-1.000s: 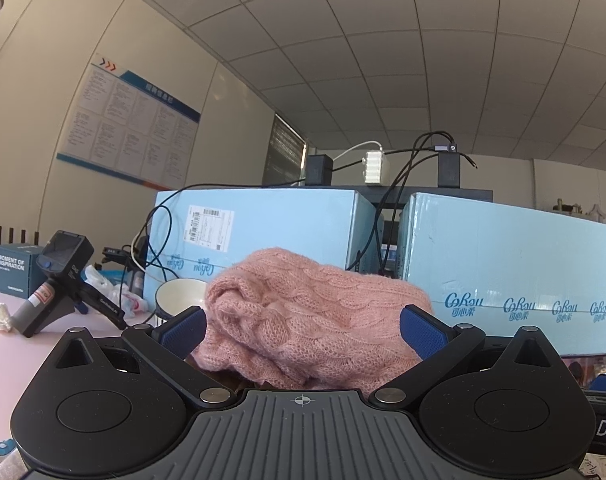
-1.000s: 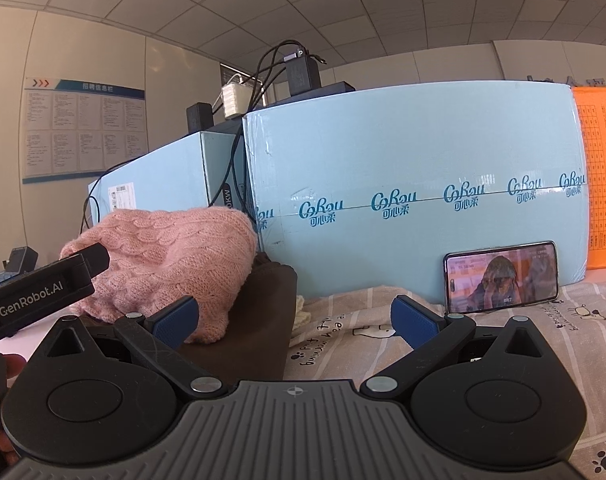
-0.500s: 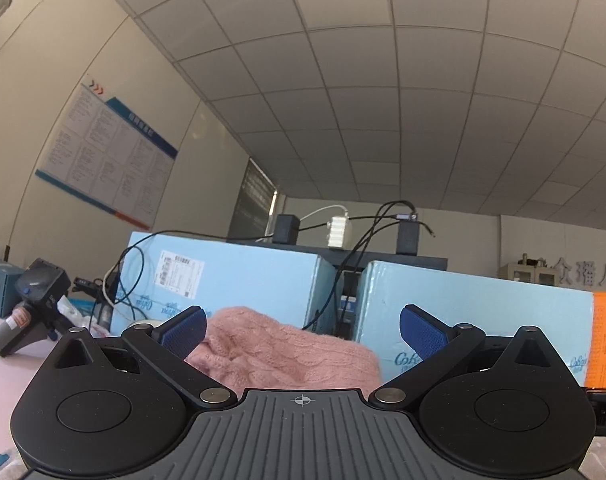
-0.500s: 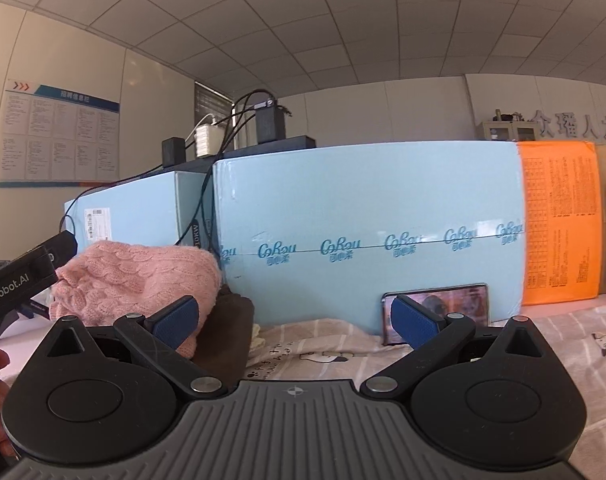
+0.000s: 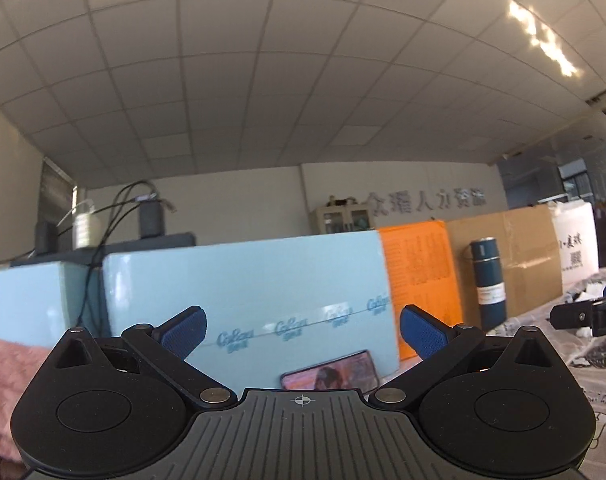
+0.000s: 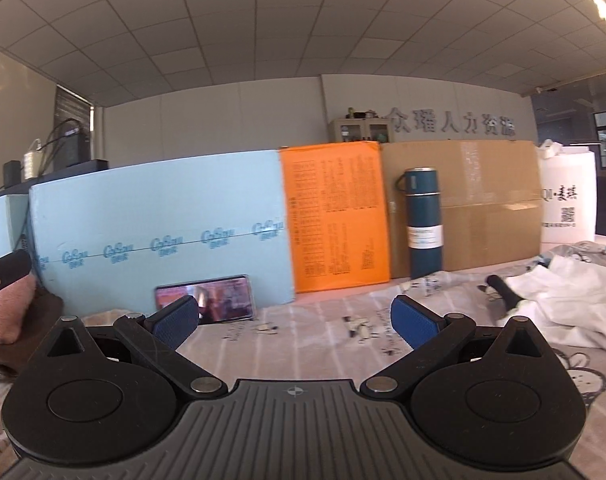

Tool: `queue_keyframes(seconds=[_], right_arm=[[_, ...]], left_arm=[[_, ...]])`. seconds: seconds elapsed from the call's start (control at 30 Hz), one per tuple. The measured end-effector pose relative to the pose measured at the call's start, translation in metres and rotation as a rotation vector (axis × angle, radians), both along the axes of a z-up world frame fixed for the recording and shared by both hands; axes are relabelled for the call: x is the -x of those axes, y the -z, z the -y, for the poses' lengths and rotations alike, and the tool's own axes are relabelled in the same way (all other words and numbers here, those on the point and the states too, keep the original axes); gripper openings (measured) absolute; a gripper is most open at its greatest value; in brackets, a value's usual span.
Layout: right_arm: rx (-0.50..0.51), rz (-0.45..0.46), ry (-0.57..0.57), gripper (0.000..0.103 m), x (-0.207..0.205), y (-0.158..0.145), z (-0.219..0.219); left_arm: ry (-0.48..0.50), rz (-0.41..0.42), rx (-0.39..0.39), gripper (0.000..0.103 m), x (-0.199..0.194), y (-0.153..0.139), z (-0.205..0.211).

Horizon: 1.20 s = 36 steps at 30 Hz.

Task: Fold clothes
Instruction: 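Turn both tools toward the crumpled white T-shirt on the bed, then grasp the white T-shirt with the left gripper while the right gripper grasps it too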

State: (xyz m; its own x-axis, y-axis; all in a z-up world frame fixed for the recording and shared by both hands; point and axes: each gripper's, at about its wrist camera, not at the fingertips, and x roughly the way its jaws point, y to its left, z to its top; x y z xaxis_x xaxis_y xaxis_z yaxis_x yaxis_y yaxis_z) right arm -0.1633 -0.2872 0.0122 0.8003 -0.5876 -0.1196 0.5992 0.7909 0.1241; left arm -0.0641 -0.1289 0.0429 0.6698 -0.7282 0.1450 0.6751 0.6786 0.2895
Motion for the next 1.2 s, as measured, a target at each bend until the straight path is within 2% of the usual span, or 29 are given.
queue_keyframes(seconds=[0.1, 0.2, 0.33, 0.4, 0.5, 0.57, 0.63, 0.7, 0.77, 0.9, 1.07, 1.1, 1.13, 1.17, 1.2], right_arm=[[-0.004, -0.002, 0.096, 0.103, 0.028, 0.003, 0.028], [-0.01, 0.011, 0.215, 0.103, 0.059, 0.005, 0.057], [-0.032, -0.002, 0.354, 0.103, 0.087, 0.008, 0.103], [-0.049, -0.016, 0.401, 0.103, 0.095, 0.009, 0.125], [-0.081, -0.042, 0.447, 0.103, 0.097, 0.01, 0.163], [-0.105, -0.092, 0.469, 0.102, 0.091, 0.012, 0.19], [-0.157, -0.153, 0.448, 0.101, 0.081, 0.021, 0.219], [-0.239, -0.197, 0.367, 0.101, 0.075, 0.03, 0.245], [-0.276, -0.245, 0.359, 0.1, 0.068, 0.037, 0.26], [-0.25, -0.348, 0.374, 0.1, 0.049, 0.047, 0.276], [-0.231, -0.452, 0.36, 0.099, 0.03, 0.057, 0.288], [-0.22, -0.463, 0.369, 0.096, 0.027, 0.058, 0.289], [-0.208, -0.468, 0.392, 0.083, 0.026, 0.059, 0.291], [-0.202, -0.46, 0.42, 0.067, 0.028, 0.059, 0.294], [-0.212, -0.434, 0.433, 0.062, 0.033, 0.059, 0.296]], left_arm=[[0.077, 0.172, -0.074, 0.103, 0.017, -0.016, 0.045], [0.151, 0.256, -0.093, 0.103, 0.036, -0.034, 0.087], [0.255, 0.178, -0.097, 0.103, 0.043, -0.053, 0.155], [0.306, 0.077, -0.105, 0.103, 0.037, -0.057, 0.189], [0.405, -0.205, -0.119, 0.103, 0.014, -0.051, 0.233], [0.489, -0.431, -0.125, 0.103, -0.007, -0.035, 0.254], [0.557, -0.644, -0.132, 0.103, -0.026, -0.016, 0.275], [0.578, -0.76, -0.148, 0.103, -0.033, 0.004, 0.295], [0.589, -0.831, -0.163, 0.103, -0.036, 0.021, 0.316], [0.631, -0.936, -0.178, 0.102, -0.034, 0.043, 0.354], [0.663, -0.994, -0.209, 0.102, -0.029, 0.064, 0.386], [0.664, -0.996, -0.217, 0.102, -0.027, 0.067, 0.391], [0.665, -0.998, -0.226, 0.102, -0.026, 0.07, 0.395], [0.666, -0.999, -0.234, 0.102, -0.024, 0.073, 0.399], [0.667, -0.995, -0.244, 0.102, -0.022, 0.076, 0.403]])
